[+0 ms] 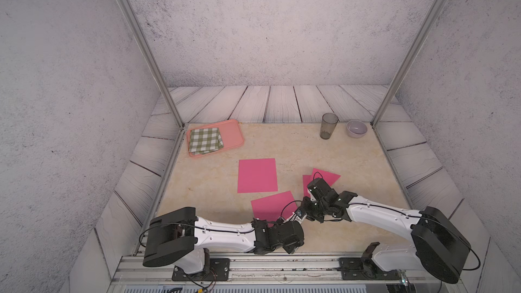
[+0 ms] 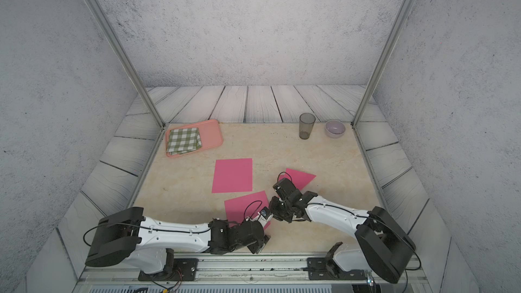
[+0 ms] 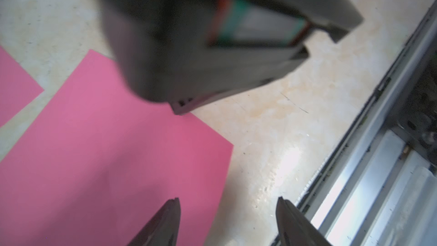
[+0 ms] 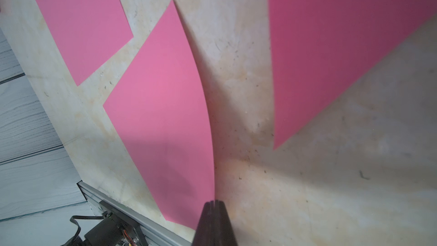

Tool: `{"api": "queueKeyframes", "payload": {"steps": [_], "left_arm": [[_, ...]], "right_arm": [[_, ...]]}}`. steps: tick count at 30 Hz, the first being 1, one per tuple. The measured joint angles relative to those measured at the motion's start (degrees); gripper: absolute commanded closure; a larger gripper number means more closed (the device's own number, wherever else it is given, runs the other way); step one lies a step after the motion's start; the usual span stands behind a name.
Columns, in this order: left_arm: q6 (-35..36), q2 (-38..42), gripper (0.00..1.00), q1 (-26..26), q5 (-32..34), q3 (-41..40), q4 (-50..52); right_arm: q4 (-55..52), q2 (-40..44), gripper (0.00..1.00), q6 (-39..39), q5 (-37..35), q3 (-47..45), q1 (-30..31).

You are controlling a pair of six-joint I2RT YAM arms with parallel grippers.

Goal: Fold the square paper diagonally
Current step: Fold the paper at the center of the board.

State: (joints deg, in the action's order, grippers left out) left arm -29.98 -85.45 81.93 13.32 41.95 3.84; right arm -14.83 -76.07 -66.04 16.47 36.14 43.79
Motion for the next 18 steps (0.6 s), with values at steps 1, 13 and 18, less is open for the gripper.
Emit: {"api": "queueKeyframes", "payload": {"steps": [1, 13, 18], "left_arm": [[0.24, -0.17, 0.30, 0.39, -0.26, 0.07, -0.04], [-0.39, -2.82, 0.31, 1.84, 6.75, 0.70, 0.44], [-0.94, -2.84, 0.33, 1.86, 10.88, 0.70, 0.81]], "right_arm": [[0.28, -0.11, 1.00, 0.00, 0.11, 0.00, 0.00], [1.51, -0.55, 1.00, -0.04, 0.87, 0.13, 0.00], [1.84, -0.55, 1.00, -0.20, 0.96, 0.13, -0.15]]}}
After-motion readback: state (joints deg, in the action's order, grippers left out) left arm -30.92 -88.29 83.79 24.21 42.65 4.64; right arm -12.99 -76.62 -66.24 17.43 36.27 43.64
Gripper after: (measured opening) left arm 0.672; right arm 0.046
